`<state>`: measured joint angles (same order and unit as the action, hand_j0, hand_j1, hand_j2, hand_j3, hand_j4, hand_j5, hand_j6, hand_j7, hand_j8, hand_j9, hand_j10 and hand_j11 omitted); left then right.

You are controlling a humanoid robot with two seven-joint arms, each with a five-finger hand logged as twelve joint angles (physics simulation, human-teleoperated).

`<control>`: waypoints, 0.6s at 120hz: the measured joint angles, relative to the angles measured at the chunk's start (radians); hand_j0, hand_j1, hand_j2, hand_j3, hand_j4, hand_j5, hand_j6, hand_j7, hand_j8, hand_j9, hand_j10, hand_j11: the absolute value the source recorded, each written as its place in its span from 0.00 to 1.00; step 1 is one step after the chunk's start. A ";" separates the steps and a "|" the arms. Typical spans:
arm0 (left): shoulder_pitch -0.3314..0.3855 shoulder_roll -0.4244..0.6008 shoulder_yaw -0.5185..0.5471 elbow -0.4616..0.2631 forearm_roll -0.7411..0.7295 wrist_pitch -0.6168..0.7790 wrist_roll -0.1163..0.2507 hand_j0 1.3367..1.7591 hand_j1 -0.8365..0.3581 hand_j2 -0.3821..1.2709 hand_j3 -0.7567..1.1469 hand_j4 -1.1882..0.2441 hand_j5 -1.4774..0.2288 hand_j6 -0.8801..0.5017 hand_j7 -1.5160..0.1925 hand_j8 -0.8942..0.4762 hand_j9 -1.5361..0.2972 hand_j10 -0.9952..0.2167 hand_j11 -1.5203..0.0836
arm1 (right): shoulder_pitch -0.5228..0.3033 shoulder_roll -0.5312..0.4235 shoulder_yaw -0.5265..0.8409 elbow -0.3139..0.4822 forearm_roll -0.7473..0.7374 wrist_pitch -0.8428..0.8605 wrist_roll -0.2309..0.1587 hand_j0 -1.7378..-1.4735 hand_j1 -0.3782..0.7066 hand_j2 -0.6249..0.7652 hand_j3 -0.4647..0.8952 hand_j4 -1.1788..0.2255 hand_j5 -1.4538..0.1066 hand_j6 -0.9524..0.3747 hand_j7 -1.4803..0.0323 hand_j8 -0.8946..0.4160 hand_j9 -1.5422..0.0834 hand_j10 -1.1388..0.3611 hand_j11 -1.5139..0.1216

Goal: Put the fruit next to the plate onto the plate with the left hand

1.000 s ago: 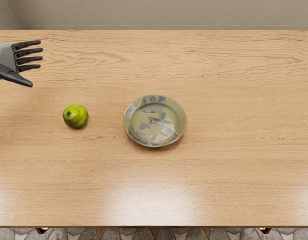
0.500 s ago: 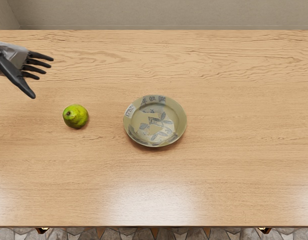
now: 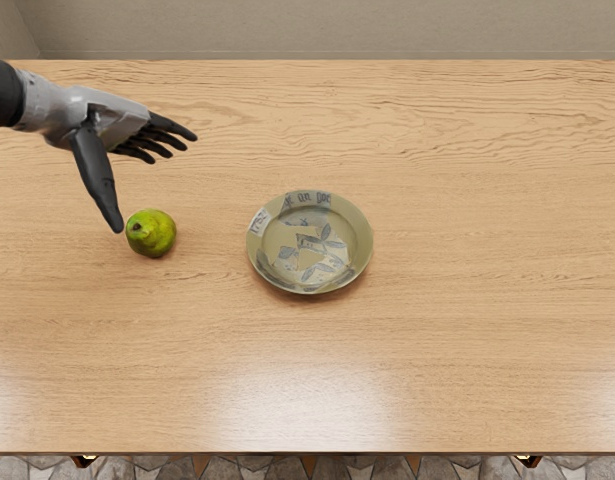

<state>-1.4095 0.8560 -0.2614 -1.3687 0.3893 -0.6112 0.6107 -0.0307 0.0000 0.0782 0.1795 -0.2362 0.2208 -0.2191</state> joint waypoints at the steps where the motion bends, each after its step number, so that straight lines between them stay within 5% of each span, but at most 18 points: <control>1: 0.000 0.000 0.000 -0.001 0.000 0.000 0.000 0.76 0.95 0.24 0.40 0.80 0.84 0.61 0.86 0.62 0.81 0.79 0.92 | 0.000 0.000 0.000 0.000 0.000 0.000 0.000 0.30 0.05 0.45 0.34 0.82 0.91 0.70 0.96 0.67 0.93 0.74 0.91; 43: -0.013 -0.038 0.018 -0.052 0.044 0.055 0.000 0.76 0.97 0.23 0.40 0.81 0.85 0.62 0.87 0.63 0.82 0.80 0.93 | 0.000 0.000 0.000 0.000 0.000 0.000 0.000 0.30 0.05 0.45 0.34 0.82 0.91 0.70 0.96 0.67 0.93 0.74 0.91; 58: -0.112 -0.056 0.136 -0.054 0.081 0.219 0.000 0.76 0.97 0.23 0.40 0.81 0.85 0.62 0.87 0.63 0.82 0.80 0.93 | 0.000 0.000 0.000 0.000 0.000 0.000 0.000 0.30 0.05 0.45 0.34 0.82 0.91 0.70 0.96 0.67 0.93 0.74 0.91; 72: -0.122 -0.100 0.268 -0.055 0.093 0.365 0.000 0.76 0.97 0.23 0.40 0.81 0.85 0.62 0.87 0.64 0.82 0.80 0.93 | 0.000 0.000 0.000 0.000 0.000 0.000 0.000 0.30 0.05 0.45 0.34 0.82 0.91 0.70 0.96 0.67 0.93 0.74 0.91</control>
<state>-1.5313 0.7557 0.0068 -1.4234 0.4822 -0.2464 0.6109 -0.0307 0.0000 0.0782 0.1795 -0.2362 0.2209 -0.2193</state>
